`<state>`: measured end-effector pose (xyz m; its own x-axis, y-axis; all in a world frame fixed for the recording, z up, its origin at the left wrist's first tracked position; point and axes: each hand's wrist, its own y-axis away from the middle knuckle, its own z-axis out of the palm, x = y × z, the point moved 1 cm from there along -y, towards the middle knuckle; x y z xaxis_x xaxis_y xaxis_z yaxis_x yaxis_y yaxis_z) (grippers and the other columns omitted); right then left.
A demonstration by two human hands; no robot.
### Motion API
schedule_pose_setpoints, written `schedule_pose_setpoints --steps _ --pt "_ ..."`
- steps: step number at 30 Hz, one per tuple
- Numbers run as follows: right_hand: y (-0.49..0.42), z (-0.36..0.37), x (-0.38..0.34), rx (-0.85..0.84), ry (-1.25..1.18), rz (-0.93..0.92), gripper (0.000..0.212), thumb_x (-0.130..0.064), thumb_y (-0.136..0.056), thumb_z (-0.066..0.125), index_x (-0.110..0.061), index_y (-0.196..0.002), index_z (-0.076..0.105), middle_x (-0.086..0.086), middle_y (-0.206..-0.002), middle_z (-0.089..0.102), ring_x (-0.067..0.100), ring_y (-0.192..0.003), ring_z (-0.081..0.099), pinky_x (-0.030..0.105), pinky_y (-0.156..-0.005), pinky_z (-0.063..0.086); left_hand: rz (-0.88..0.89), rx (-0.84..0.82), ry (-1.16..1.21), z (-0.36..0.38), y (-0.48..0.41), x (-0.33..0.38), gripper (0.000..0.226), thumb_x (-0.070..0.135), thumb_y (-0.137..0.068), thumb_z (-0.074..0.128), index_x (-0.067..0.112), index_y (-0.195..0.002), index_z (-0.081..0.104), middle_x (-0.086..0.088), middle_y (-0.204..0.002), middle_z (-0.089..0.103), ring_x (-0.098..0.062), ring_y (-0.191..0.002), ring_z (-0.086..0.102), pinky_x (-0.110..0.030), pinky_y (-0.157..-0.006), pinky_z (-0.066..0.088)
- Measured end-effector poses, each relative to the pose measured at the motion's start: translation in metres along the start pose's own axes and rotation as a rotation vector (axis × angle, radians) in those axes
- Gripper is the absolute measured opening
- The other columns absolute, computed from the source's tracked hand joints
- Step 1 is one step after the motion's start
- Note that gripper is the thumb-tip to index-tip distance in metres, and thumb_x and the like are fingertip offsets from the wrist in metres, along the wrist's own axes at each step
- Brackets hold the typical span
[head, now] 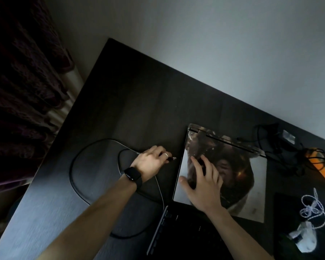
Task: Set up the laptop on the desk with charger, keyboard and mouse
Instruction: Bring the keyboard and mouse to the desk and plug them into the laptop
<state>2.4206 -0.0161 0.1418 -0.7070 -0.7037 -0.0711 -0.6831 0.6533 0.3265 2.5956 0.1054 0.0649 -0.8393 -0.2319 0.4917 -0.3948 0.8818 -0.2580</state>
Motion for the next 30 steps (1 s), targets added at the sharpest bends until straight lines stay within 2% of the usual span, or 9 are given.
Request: schedule_pose_setpoints --steps 2,5,8,10,13,23,27,30 --pt "-0.001 0.004 -0.001 -0.018 -0.012 0.014 0.083 -0.084 -0.081 0.037 -0.044 -0.152 0.019 0.0 -0.165 0.006 0.028 -0.152 0.003 0.064 -0.115 0.015 -0.023 0.049 -0.029 0.001 0.002 0.002 0.035 0.036 -0.095 0.044 0.015 -0.105 0.071 -0.003 -0.095 0.068 -0.023 -0.084 0.061 -0.034 -0.064 0.057" --pt "-0.007 0.006 -0.007 -0.114 -0.033 0.095 0.11 -0.098 -0.067 0.035 -0.043 -0.155 -0.003 -0.001 -0.164 -0.02 0.03 -0.15 -0.024 0.073 -0.112 0.0 -0.054 0.115 -0.059 0.002 0.005 0.004 0.035 0.037 -0.095 0.048 0.015 -0.105 0.074 -0.001 -0.094 0.07 -0.021 -0.091 0.055 -0.035 -0.067 0.055" --pt "-0.013 0.007 -0.019 -0.202 -0.018 0.15 0.125 -0.096 -0.062 0.044 -0.039 -0.153 -0.018 0.001 -0.159 -0.036 0.031 -0.144 -0.037 0.078 -0.108 -0.003 -0.079 0.142 -0.054 0.004 0.011 0.007 0.032 0.038 -0.095 0.05 0.02 -0.107 0.074 0.003 -0.095 0.068 -0.018 -0.093 0.051 -0.033 -0.071 0.045" --pt "-0.017 0.005 -0.024 -0.237 -0.026 0.172 0.126 -0.083 -0.064 0.058 -0.036 -0.154 -0.017 0.002 -0.158 -0.038 0.033 -0.144 -0.037 0.079 -0.108 0.0 -0.098 0.153 -0.016 0.006 0.012 0.008 0.031 0.038 -0.096 0.05 0.023 -0.109 0.073 0.005 -0.096 0.069 -0.016 -0.094 0.052 -0.03 -0.073 0.041" --pt "-0.02 0.003 -0.026 -0.256 -0.035 0.184 0.127 -0.073 -0.064 0.065 -0.034 -0.154 -0.016 0.002 -0.158 -0.037 0.034 -0.144 -0.034 0.079 -0.108 0.001 -0.095 0.149 0.023 0.008 0.01 0.011 0.03 0.039 -0.098 0.05 0.025 -0.112 0.073 0.009 -0.098 0.069 -0.015 -0.098 0.052 -0.029 -0.077 0.039" --pt "-0.02 0.005 -0.03 -0.266 0.011 0.18 0.126 -0.073 -0.066 0.063 -0.034 -0.152 -0.02 0.005 -0.159 -0.035 0.036 -0.145 -0.032 0.079 -0.108 0.003 -0.091 0.105 0.022 0.012 0.002 0.016 0.025 0.035 -0.092 0.053 0.033 -0.11 0.071 0.01 -0.104 0.065 -0.015 -0.103 0.05 -0.03 -0.085 0.034" --pt "-0.019 0.004 -0.03 -0.278 0.005 0.177 0.126 -0.071 -0.065 0.062 -0.034 -0.152 -0.021 0.005 -0.159 -0.035 0.036 -0.145 -0.033 0.079 -0.106 0.001 -0.13 0.098 0.05 0.013 0.001 0.018 0.024 0.039 -0.095 0.053 0.03 -0.109 0.071 0.01 -0.105 0.067 -0.014 -0.1 0.054 -0.03 -0.084 0.036" --pt "-0.018 0.005 -0.032 -0.277 0.001 0.178 0.126 -0.07 -0.064 0.061 -0.033 -0.153 -0.02 0.006 -0.159 -0.034 0.036 -0.145 -0.033 0.079 -0.106 0.001 -0.084 0.083 0.055 0.013 0.005 0.016 0.025 0.04 -0.096 0.052 0.032 -0.112 0.07 0.012 -0.105 0.066 -0.013 -0.103 0.052 -0.028 -0.085 0.037"
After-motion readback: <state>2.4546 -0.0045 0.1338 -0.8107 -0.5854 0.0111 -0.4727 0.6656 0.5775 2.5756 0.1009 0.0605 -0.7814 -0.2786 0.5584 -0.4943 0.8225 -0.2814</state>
